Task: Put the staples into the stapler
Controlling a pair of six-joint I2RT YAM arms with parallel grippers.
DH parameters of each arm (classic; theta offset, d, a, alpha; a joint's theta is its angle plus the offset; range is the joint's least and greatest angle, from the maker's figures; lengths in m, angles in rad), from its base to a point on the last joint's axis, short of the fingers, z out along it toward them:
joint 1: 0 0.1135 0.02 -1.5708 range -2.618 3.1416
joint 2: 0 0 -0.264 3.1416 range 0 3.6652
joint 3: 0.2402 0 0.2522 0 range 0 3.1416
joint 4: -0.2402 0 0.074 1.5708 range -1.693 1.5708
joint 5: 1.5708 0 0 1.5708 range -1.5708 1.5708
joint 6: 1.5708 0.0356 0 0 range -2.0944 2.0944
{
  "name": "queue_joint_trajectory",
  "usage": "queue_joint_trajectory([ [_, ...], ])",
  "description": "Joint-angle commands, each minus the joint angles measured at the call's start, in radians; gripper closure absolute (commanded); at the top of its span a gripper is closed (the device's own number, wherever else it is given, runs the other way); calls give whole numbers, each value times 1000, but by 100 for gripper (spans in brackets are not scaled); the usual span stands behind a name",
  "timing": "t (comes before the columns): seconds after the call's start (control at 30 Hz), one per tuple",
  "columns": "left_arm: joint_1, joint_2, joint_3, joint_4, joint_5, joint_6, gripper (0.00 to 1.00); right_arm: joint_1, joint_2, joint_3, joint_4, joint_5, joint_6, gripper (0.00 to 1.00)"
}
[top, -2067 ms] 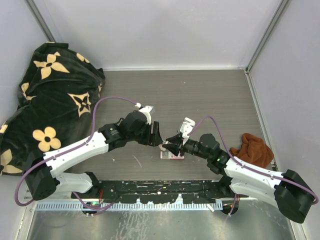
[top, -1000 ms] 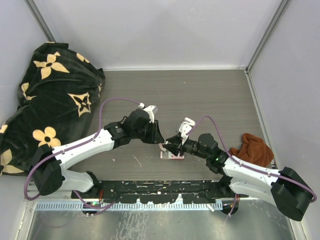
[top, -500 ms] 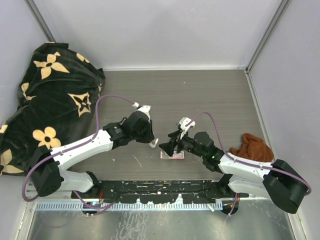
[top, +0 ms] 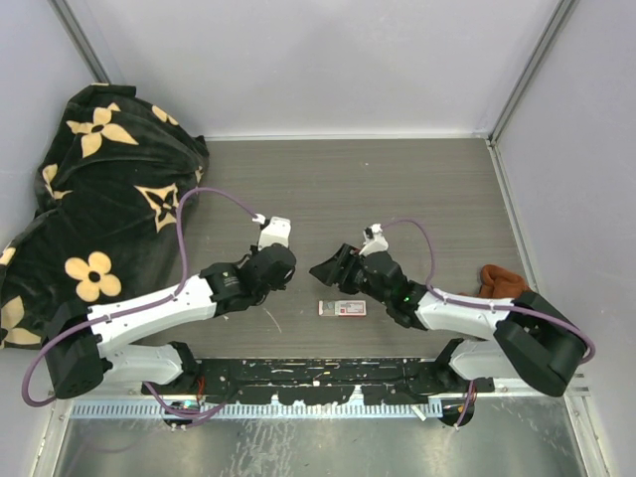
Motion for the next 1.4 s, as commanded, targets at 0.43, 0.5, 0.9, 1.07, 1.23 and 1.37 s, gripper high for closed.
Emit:
queue_joint_trajectory([
  [0.43,-34,25,27,96,-109,-13,100,58,251,256,32,-66,83,44],
  [0.5,-36,30,29,96,-107,-10,100,64,268,261,39,-73,80,44],
  [0.9,-38,5,13,114,-94,-25,100,77,348,276,25,-31,92,69],
  [1.07,-37,19,20,120,-96,-12,100,85,389,293,18,-21,88,83],
  [1.23,-36,10,20,107,-92,-12,100,86,393,274,17,8,68,99],
  [1.37,-5,-26,-7,126,-9,-31,100,86,377,251,2,24,47,99],
])
